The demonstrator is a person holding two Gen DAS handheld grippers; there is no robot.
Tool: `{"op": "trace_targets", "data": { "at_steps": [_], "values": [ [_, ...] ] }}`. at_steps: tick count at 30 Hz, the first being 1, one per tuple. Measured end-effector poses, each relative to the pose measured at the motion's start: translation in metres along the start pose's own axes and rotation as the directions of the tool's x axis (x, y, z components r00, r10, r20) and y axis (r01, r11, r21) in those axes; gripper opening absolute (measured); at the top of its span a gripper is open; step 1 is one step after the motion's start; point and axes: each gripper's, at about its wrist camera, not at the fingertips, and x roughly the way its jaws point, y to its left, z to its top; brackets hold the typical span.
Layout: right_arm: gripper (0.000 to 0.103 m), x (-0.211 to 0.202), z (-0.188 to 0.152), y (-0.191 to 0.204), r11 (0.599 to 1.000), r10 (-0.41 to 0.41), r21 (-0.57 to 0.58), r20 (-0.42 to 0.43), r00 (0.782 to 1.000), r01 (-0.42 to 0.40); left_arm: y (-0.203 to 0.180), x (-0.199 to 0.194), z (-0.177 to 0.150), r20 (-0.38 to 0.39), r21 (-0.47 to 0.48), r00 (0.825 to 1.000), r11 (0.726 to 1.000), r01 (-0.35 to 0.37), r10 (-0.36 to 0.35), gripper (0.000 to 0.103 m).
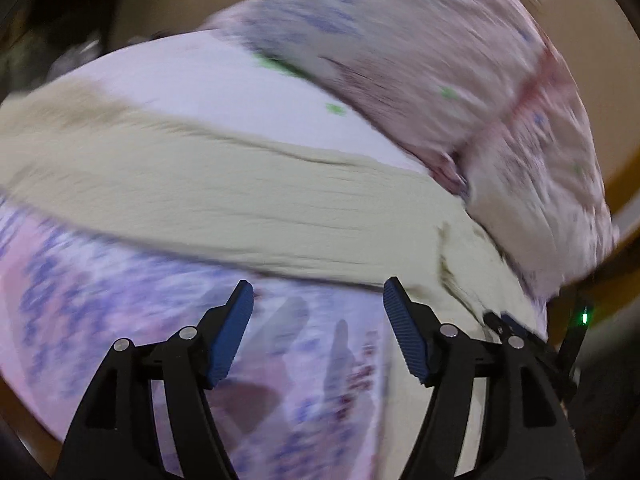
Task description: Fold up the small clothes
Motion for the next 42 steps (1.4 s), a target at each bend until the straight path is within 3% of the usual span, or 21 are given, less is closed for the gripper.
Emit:
{"op": "trace_targets", "data": {
  "at_steps": [3, 8, 11, 16, 20, 22, 23, 24, 25, 28, 33, 39, 42],
  "values": [
    [0.064, -0.01, -0.003, -0.016, 0.992, 0.077, 0.095, 0.019, 0.997, -0.078, 0.029, -0.009, 0.004, 0.025, -0.083, 0.999, 0.996, -0.027, 0.029, 0.068],
    [0.064, -0.025, -0.012, -0.03, 0.976, 0.13, 0.17, 0.035, 0.991, -0.134, 0.053, -0.01, 0.014, 0.068, -0.218, 0.997, 0.975, 0.044, -0.03, 0.067],
    [0.066, -0.028, -0.014, -0.037, 0.97, 0.145, 0.192, 0.044, 0.988, -0.151, 0.067, -0.008, 0.021, 0.109, -0.327, 0.992, 0.939, 0.103, -0.07, 0.066],
    [0.067, -0.029, -0.018, -0.046, 0.965, 0.153, 0.21, 0.05, 0.987, -0.16, 0.094, -0.009, 0.029, 0.138, -0.479, 0.986, 0.865, 0.146, -0.09, 0.049],
    [0.067, -0.03, -0.02, -0.051, 0.961, 0.159, 0.22, 0.054, 0.986, -0.167, 0.111, -0.013, 0.034, 0.157, -0.543, 0.984, 0.826, 0.153, -0.079, 0.041],
    [0.067, -0.03, -0.022, -0.053, 0.96, 0.162, 0.223, 0.054, 0.985, -0.17, 0.117, -0.014, 0.037, 0.168, -0.558, 0.984, 0.817, 0.144, -0.058, 0.032],
    [0.067, -0.03, -0.023, -0.054, 0.959, 0.164, 0.224, 0.054, 0.985, -0.172, 0.118, -0.013, 0.039, 0.166, -0.557, 0.985, 0.82, 0.134, -0.049, 0.027],
    [0.067, -0.03, -0.023, -0.055, 0.959, 0.164, 0.225, 0.054, 0.985, -0.172, 0.119, -0.013, 0.04, 0.157, -0.557, 0.987, 0.823, 0.109, -0.024, 0.013],
    [0.067, -0.03, -0.024, -0.056, 0.958, 0.164, 0.227, 0.055, 0.985, -0.173, 0.12, -0.014, 0.041, 0.156, -0.557, 0.988, 0.824, 0.099, -0.013, 0.008],
    [0.067, -0.033, -0.025, -0.061, 0.957, 0.166, 0.232, 0.061, 0.984, -0.176, 0.112, -0.02, 0.045, 0.181, -0.542, 0.983, 0.834, 0.105, -0.006, 0.006],
    [0.067, -0.042, -0.027, -0.075, 0.951, 0.154, 0.255, 0.087, 0.984, -0.172, 0.068, -0.033, 0.063, 0.245, -0.439, 0.969, 0.891, 0.114, -0.003, 0.005],
    [0.068, -0.053, -0.032, -0.091, 0.946, 0.133, 0.283, 0.11, 0.985, -0.16, -0.042, -0.023, 0.077, 0.266, -0.149, 0.961, 0.981, 0.122, -0.079, 0.005],
    [0.068, -0.057, -0.037, -0.1, 0.945, 0.119, 0.29, 0.115, 0.986, -0.148, -0.1, -0.002, 0.07, 0.225, -0.013, 0.964, 0.989, 0.15, -0.143, 0.005]
  ]
}}
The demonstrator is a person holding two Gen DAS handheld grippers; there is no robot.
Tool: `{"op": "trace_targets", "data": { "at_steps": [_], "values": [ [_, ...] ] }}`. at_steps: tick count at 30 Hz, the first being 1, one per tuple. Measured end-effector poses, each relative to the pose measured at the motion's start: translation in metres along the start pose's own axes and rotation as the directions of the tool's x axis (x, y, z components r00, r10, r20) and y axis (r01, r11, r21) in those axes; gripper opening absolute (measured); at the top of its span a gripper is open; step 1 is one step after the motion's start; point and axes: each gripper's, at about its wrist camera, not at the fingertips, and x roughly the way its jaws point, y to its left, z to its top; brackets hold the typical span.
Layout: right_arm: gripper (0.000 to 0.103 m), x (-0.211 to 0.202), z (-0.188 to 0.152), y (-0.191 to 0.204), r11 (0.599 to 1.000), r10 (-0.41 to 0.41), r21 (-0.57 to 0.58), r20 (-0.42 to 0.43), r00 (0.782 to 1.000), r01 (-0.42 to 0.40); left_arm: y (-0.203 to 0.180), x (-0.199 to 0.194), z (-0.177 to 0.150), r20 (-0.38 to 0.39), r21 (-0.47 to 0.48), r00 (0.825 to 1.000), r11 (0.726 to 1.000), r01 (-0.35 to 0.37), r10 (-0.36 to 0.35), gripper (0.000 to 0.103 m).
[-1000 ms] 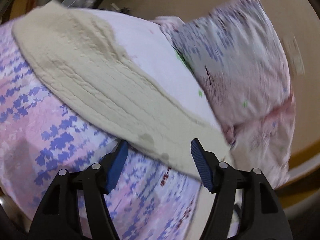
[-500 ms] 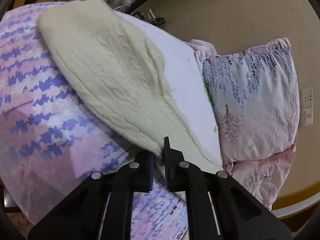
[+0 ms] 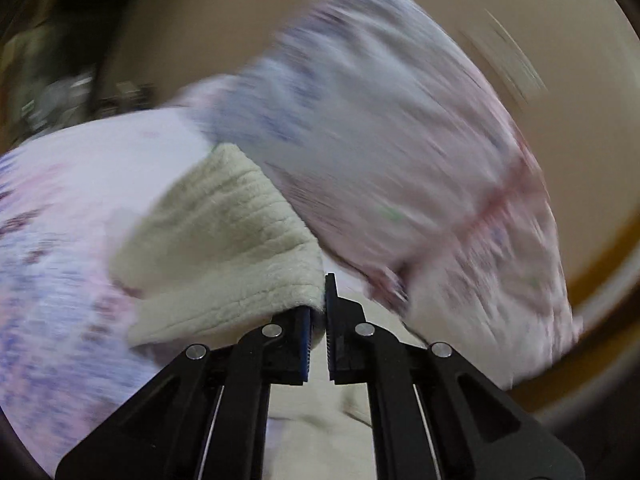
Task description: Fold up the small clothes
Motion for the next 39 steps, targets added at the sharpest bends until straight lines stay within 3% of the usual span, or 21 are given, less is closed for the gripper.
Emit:
{"op": "trace_targets", "data": {
  "at_steps": [3, 6, 10, 12, 14, 18, 21, 23, 26, 28, 33, 36, 39],
  "values": [
    [0.068, -0.004, -0.002, -0.01, 1.0, -0.012, 0.018, 0.007, 1.0, 0.012, -0.059, 0.038, -0.034, -0.116, 0.124, 0.99, 0.988, 0.094, -0.079, 0.005],
    [0.068, -0.006, -0.005, -0.021, 0.999, -0.027, 0.037, 0.009, 1.0, 0.026, -0.104, 0.073, -0.078, -0.234, 0.239, 0.968, 0.959, 0.153, -0.096, 0.005],
    [0.068, -0.012, -0.011, -0.038, 0.996, -0.061, 0.068, 0.016, 0.998, 0.06, -0.146, 0.113, -0.145, -0.402, 0.369, 0.913, 0.902, 0.227, -0.065, 0.005],
    [0.068, -0.014, -0.01, -0.045, 0.994, -0.075, 0.081, 0.017, 0.997, 0.073, -0.158, 0.125, -0.171, -0.473, 0.41, 0.88, 0.873, 0.266, -0.045, 0.005],
    [0.068, -0.017, -0.009, -0.052, 0.992, -0.087, 0.092, 0.023, 0.996, 0.085, -0.16, 0.126, -0.184, -0.512, 0.429, 0.859, 0.857, 0.284, -0.028, 0.009],
    [0.068, -0.025, -0.004, -0.05, 0.993, -0.097, 0.071, 0.044, 0.994, 0.093, -0.15, 0.11, -0.175, -0.548, 0.358, 0.828, 0.862, 0.359, -0.118, 0.057],
    [0.068, -0.03, 0.004, -0.033, 0.997, -0.07, -0.009, 0.067, 0.995, 0.071, -0.126, 0.083, -0.145, -0.506, 0.264, 0.829, 0.872, 0.413, -0.239, 0.06],
    [0.067, -0.03, 0.009, -0.009, 0.994, -0.032, -0.106, 0.08, 0.996, 0.041, -0.097, 0.067, -0.119, -0.436, 0.202, 0.856, 0.897, 0.394, -0.278, 0.06],
    [0.063, -0.021, 0.008, 0.038, 0.963, 0.04, -0.268, 0.078, 0.996, -0.018, -0.049, 0.058, -0.09, -0.352, 0.113, 0.902, 0.945, 0.306, -0.249, 0.058],
    [0.06, -0.007, 0.003, 0.079, 0.914, 0.094, -0.4, 0.049, 0.994, -0.067, -0.023, 0.062, -0.082, -0.341, 0.059, 0.916, 0.968, 0.245, -0.211, 0.053],
    [0.042, 0.04, -0.019, 0.163, 0.788, 0.127, -0.601, -0.055, 0.99, -0.135, 0.002, 0.084, -0.087, -0.387, 0.0, 0.908, 0.984, 0.177, -0.163, 0.05],
    [0.039, 0.066, -0.025, 0.179, 0.768, 0.081, -0.631, -0.082, 0.993, -0.115, 0.015, 0.097, -0.091, -0.419, -0.048, 0.893, 0.986, 0.159, -0.165, 0.045],
    [0.039, 0.086, -0.023, 0.179, 0.776, 0.034, -0.624, -0.101, 0.994, -0.091, 0.02, 0.096, -0.092, -0.416, -0.037, 0.894, 0.986, 0.164, -0.164, 0.041]
  ]
}}
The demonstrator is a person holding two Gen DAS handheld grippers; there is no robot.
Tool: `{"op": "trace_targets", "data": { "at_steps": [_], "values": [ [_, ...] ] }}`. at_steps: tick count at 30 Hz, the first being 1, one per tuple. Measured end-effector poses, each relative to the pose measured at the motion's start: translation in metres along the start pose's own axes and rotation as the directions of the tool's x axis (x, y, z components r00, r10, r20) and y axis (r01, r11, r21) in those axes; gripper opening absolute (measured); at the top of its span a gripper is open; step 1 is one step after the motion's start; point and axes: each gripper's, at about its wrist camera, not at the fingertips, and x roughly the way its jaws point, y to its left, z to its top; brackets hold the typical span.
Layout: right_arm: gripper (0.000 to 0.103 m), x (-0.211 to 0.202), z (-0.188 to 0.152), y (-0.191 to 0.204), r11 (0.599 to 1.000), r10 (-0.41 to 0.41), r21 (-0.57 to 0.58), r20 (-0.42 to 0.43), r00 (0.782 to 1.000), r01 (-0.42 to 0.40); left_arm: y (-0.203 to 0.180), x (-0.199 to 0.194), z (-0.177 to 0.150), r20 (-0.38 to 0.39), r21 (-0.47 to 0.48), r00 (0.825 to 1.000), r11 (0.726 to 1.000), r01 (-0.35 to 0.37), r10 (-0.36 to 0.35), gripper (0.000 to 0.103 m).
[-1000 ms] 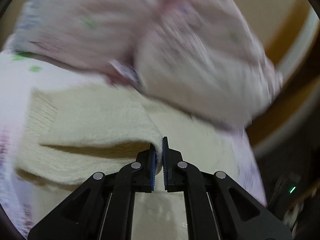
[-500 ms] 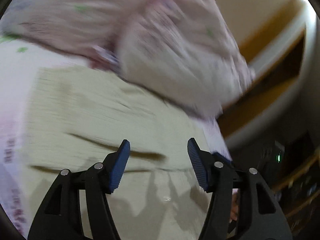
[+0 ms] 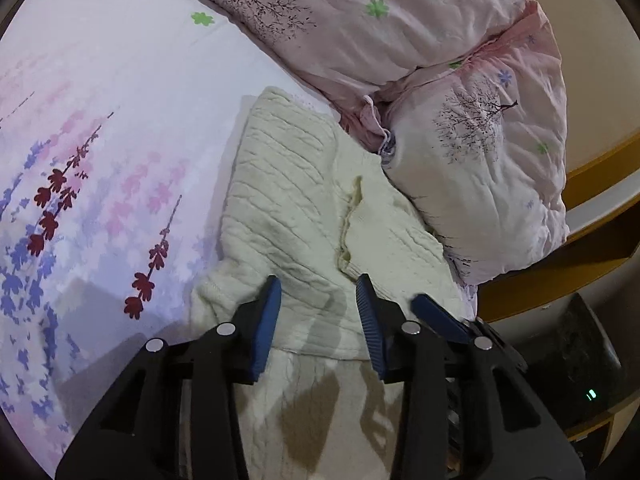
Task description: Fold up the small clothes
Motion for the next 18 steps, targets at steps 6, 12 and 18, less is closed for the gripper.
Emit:
{"op": "trace_targets", "data": {
  "at_steps": [6, 12, 18],
  "values": [
    [0.008, 0.012, -0.001, -0.017, 0.997, -0.025, 0.079, -0.007, 1.0, 0.025, 0.001, -0.001, 0.0, -0.002, 0.004, 1.0, 1.0, 0.01, -0.01, 0.041],
    [0.005, -0.03, -0.009, -0.064, 0.95, -0.04, 0.312, 0.12, 0.992, 0.0, -0.002, -0.002, 0.0, -0.001, 0.01, 1.0, 1.0, 0.012, -0.012, 0.048],
    [0.005, -0.107, -0.072, -0.143, 0.77, -0.19, 0.638, 0.244, 0.951, -0.01, -0.023, -0.013, -0.004, 0.037, 0.107, 0.999, 0.994, -0.01, 0.006, 0.067]
  ]
}}
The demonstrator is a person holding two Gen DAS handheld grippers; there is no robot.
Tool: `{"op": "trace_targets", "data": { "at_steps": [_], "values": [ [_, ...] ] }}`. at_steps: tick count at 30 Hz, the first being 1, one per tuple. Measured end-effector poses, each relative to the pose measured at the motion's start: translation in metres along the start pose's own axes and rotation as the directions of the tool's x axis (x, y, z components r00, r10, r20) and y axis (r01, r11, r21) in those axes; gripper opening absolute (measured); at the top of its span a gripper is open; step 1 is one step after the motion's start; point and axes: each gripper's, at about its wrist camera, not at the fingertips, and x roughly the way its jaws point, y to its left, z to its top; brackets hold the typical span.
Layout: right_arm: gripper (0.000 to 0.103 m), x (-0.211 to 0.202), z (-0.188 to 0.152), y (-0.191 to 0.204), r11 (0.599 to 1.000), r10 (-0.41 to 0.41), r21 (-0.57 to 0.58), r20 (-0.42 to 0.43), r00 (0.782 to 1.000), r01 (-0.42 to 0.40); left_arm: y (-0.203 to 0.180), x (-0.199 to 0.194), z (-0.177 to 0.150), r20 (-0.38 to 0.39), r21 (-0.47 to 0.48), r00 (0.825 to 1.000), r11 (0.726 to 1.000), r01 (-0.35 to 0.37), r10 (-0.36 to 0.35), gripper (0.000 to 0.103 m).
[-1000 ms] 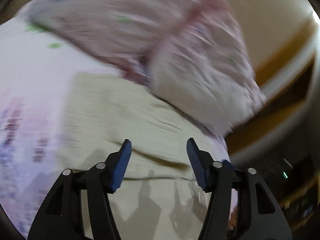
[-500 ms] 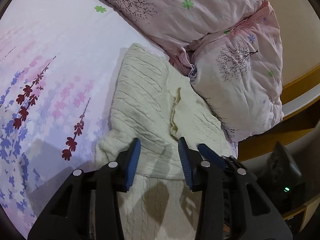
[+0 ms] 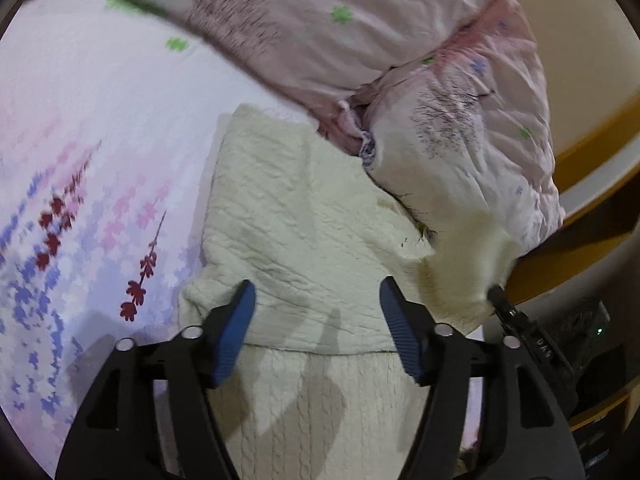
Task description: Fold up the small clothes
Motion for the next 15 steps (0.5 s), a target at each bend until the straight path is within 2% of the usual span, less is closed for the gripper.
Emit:
{"op": "trace_targets", "data": {
  "at_steps": [1, 2, 4, 6, 8, 11, 15],
  "values": [
    [0.005, -0.005, -0.003, -0.015, 0.999, -0.017, 0.042, -0.001, 1.0, 0.017, -0.005, -0.002, -0.001, 0.006, 0.028, 1.0, 1.0, -0.001, 0.001, 0.067],
    [0.007, -0.009, -0.012, -0.039, 0.994, -0.044, 0.1, -0.038, 0.998, 0.048, -0.008, -0.003, -0.001, 0.005, 0.049, 1.0, 0.999, 0.002, -0.002, 0.067],
    [0.013, -0.008, -0.025, -0.071, 0.98, -0.062, 0.182, -0.118, 0.991, 0.083, -0.012, -0.002, -0.002, -0.003, 0.066, 1.0, 0.998, 0.006, -0.006, 0.067],
    [0.019, -0.013, -0.028, -0.098, 0.956, -0.055, 0.279, -0.145, 0.988, 0.094, -0.014, 0.0, -0.002, -0.013, 0.078, 1.0, 0.997, 0.001, 0.0, 0.067],
    [0.039, -0.025, -0.024, -0.117, 0.93, -0.052, 0.356, -0.113, 0.992, 0.089, -0.014, 0.001, -0.004, -0.019, 0.082, 1.0, 0.997, -0.006, 0.008, 0.067],
    [0.041, -0.032, -0.013, -0.128, 0.918, -0.042, 0.39, -0.091, 0.995, 0.074, -0.012, 0.002, -0.005, -0.026, 0.079, 1.0, 0.997, -0.01, 0.012, 0.067],
    [0.041, -0.015, -0.009, -0.136, 0.91, -0.028, 0.404, -0.156, 0.987, 0.089, -0.011, 0.005, -0.005, -0.035, 0.079, 0.999, 0.997, -0.026, 0.029, 0.067]
  ]
}}
